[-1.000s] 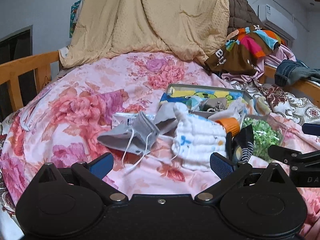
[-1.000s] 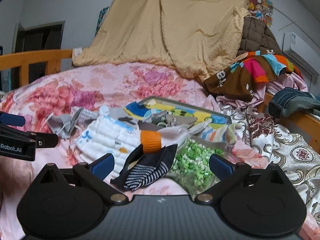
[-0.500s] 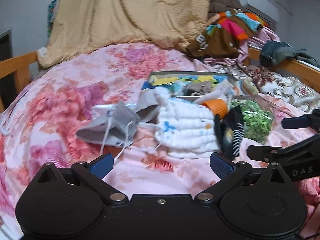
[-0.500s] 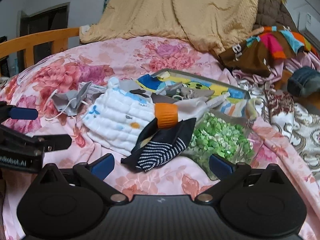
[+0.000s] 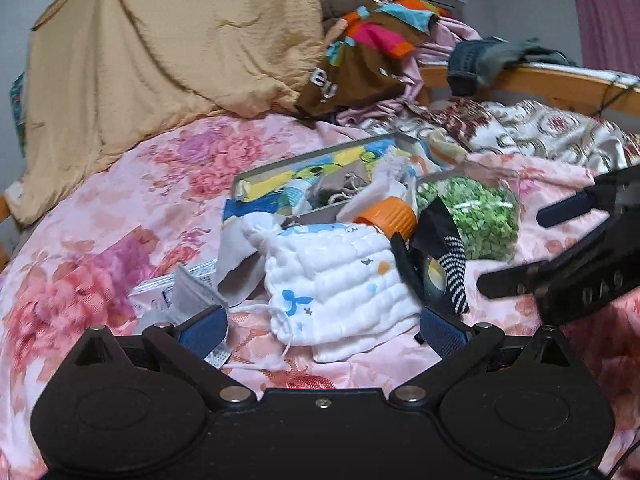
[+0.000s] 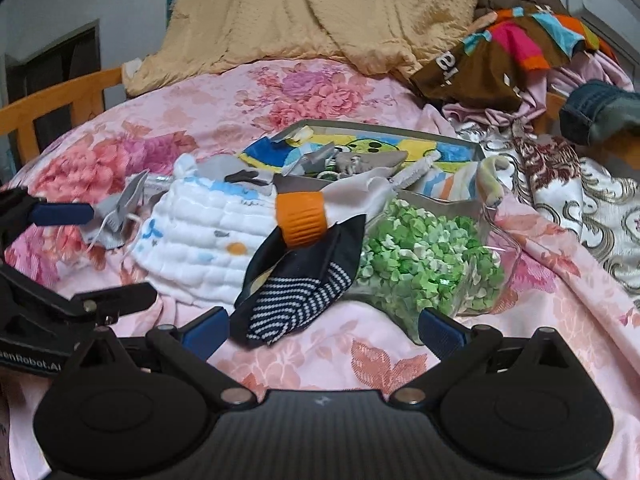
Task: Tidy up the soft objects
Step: 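Grasp the white muslin cloth with the left gripper while the right gripper grasps the striped sock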
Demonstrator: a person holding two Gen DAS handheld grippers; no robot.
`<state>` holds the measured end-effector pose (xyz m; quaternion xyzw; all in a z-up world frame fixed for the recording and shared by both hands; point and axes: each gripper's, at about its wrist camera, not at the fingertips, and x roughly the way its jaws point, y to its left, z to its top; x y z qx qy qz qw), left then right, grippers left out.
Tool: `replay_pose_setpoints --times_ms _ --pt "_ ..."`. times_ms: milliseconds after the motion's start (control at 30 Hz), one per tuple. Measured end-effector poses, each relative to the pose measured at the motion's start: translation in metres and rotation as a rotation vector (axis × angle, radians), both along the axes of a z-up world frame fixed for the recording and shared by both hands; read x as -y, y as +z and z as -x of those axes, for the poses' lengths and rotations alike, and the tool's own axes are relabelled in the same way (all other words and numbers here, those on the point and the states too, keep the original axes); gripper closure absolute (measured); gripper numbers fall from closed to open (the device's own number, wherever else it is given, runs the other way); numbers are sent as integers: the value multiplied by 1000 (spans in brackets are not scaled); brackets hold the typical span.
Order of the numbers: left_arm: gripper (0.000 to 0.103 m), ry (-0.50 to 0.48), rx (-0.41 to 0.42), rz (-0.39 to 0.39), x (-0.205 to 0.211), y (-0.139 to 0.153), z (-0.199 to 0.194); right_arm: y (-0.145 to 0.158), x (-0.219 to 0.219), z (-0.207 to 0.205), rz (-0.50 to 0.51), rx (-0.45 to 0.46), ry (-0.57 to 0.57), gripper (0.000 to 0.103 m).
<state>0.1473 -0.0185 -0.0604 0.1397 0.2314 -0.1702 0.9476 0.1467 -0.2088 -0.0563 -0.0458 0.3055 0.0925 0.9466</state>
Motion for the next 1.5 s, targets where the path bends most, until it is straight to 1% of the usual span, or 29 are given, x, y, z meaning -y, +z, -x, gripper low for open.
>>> replay_pose_setpoints --times_ms 133,233,367,467,533,633,767,867,1000,1067,1133,1167,1233,1300,1400,1500 --pt "1 -75 13 -41 -2 -6 -6 -1 10 -8 -65 -24 -21 0" --pt "1 -126 37 -97 2 -9 -8 -3 16 -15 -132 -50 -28 0" --pt "1 -181 71 -153 8 -13 -9 -9 13 -24 -182 -90 -21 1" --pt "2 -218 76 -198 16 -17 -13 -12 7 -29 -186 -95 10 4" --pt "8 -239 56 -219 21 -19 -17 -13 2 -30 -161 -83 18 9" --pt "12 -231 50 -250 30 -24 -23 -15 -4 -34 -127 -74 10 14" --pt "16 -219 31 -294 37 -30 -29 -22 -2 -44 -166 -115 4 20" --pt "16 -198 9 -288 37 -32 -34 -24 0 -49 -195 -128 6 22" --pt "16 -170 -7 -274 36 -35 -37 -26 -2 -52 -209 -129 19 24" --pt "18 -163 -13 -262 36 -36 -38 -27 -3 -53 -213 -137 28 25" --pt "25 -159 -20 -250 36 -36 -38 -28 -4 -53 -210 -140 35 28" --pt "27 -155 -19 -249 36 -36 -37 -28 -5 -53 -207 -139 38 29" --pt "35 -149 -14 -252 38 -36 -37 -27 -7 -54 -205 -141 38 40" --pt "40 -145 -18 -259 39 -37 -37 -28 -6 -54 -210 -146 33 46" --pt "47 -132 -32 -247 40 -37 -38 -30 -5 -55 -225 -170 27 49" --pt "53 -118 -55 -212 37 -36 -40 -32 -7 -55 -217 -191 31 52"
